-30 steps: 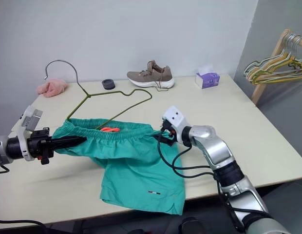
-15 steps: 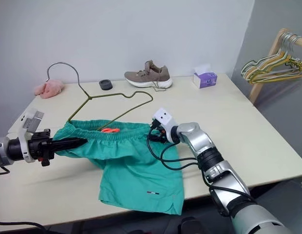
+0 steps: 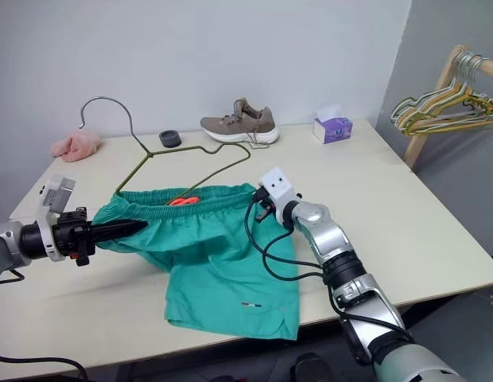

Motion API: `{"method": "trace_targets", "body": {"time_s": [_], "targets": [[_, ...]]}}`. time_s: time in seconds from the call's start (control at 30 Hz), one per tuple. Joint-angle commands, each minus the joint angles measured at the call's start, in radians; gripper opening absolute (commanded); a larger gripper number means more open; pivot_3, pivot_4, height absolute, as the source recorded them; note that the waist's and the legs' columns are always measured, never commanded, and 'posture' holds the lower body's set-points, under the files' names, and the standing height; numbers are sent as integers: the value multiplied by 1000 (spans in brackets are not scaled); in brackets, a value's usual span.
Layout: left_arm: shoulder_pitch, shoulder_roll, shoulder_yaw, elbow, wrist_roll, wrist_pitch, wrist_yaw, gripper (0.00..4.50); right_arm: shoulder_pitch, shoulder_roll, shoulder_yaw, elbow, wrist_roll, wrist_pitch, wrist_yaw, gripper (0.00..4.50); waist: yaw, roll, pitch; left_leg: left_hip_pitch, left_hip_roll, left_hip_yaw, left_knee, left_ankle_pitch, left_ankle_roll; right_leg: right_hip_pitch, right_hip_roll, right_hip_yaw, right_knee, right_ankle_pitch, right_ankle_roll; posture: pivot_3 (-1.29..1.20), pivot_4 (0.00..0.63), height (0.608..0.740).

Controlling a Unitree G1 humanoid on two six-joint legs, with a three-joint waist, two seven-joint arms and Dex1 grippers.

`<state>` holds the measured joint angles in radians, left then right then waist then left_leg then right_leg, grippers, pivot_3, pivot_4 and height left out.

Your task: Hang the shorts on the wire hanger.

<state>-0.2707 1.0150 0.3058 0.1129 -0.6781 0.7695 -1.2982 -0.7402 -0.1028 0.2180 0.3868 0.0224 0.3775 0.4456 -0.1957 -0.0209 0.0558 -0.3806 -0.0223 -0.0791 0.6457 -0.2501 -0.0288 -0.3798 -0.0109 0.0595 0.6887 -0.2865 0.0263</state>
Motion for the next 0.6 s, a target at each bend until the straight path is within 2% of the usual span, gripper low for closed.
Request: {"method": "trace_targets", "body": {"time_s": [0.03,0.33,0.6], "targets": [[-36,17,51,-5,-58,45,-12,0,40,-51,-73,-99,-17,18,-71,36,-1,0,0,0,0,0,0,0,0,0,0,0,0,0,0,-144,0,740],[-45,102,3,29,-46,59,-131,0,120,-106,-124,-234,15,127,-93,36,-5,0,0,0,0,0,0,0,0,0,0,0,0,0,-1,-164,0,740],[-31,158,-63,108,60,-84,-223,0,109,-132,-130,-235,41,153,-101,36,-8,0,0,0,0,0,0,0,0,0,0,0,0,-1,-1,-165,0,740]]}}
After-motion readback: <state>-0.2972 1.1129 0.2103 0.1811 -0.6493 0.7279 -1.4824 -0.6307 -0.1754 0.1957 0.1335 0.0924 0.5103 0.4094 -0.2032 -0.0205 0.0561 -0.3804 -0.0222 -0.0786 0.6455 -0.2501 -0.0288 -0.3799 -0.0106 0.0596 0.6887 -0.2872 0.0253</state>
